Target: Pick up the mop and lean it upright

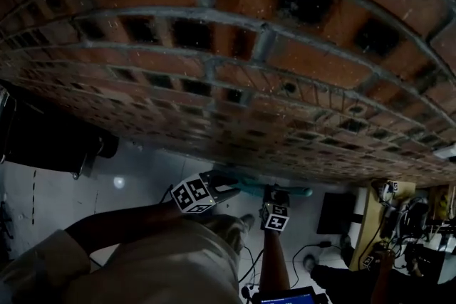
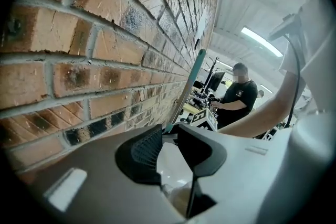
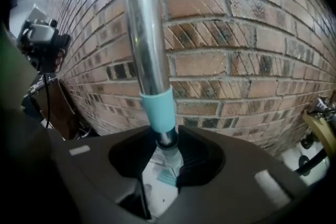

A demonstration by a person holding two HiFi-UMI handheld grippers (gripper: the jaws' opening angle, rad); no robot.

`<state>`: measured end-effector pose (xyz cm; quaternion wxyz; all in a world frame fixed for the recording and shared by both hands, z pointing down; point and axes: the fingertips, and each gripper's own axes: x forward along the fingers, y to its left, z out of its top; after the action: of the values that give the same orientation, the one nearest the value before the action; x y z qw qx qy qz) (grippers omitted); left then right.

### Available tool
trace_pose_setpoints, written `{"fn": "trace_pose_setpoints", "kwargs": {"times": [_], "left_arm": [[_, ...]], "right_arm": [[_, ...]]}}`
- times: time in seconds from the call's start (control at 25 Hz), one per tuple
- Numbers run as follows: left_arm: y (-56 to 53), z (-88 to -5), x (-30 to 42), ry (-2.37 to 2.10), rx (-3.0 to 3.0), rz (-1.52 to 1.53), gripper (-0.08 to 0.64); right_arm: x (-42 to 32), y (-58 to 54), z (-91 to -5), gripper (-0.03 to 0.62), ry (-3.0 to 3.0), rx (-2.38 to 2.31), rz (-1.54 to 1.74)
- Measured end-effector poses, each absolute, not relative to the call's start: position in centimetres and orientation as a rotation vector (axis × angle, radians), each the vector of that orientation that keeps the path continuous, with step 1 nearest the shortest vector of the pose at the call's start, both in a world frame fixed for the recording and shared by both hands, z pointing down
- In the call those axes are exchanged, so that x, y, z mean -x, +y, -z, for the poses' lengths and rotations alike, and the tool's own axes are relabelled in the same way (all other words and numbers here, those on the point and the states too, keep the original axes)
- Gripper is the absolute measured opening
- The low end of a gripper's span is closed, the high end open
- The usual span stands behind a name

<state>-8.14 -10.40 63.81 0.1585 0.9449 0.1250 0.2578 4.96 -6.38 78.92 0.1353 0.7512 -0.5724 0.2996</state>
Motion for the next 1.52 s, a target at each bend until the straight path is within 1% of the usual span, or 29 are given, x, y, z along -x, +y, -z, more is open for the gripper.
{"fn": "trace_pose_setpoints", "kwargs": {"times": [0.24,0.48,0.68,1.04,1.52], "left_arm": [[-10.7,-63.4,8.0,0.357,-2.737,-0.709,0.106],[-10.4,-61.9,7.7,0.36,-2.8,-0.692,0.106],[-9.4,-60.5,6.5,0.331,-2.798,-0.653,0.106],[-7.9,-57.5,2.4,0.247,-2.784,-0.581,0.104],[-5.0,-52.4,-4.1,0.37,-2.844,-0.52,0.104]], "right_arm": [[-5.1,-4.1,-77.7,0.128,-1.631,-2.181,-0.851],[-5.2,-3.1,-74.1,0.128,-1.647,-2.234,-0.802],[-6.5,-2.1,-69.6,0.128,-1.677,-2.284,-0.751],[-9.1,0.5,-62.0,0.127,-1.766,-2.339,-0.67],[-13.3,4.8,-52.7,0.127,-1.774,-2.5,-0.453]]}}
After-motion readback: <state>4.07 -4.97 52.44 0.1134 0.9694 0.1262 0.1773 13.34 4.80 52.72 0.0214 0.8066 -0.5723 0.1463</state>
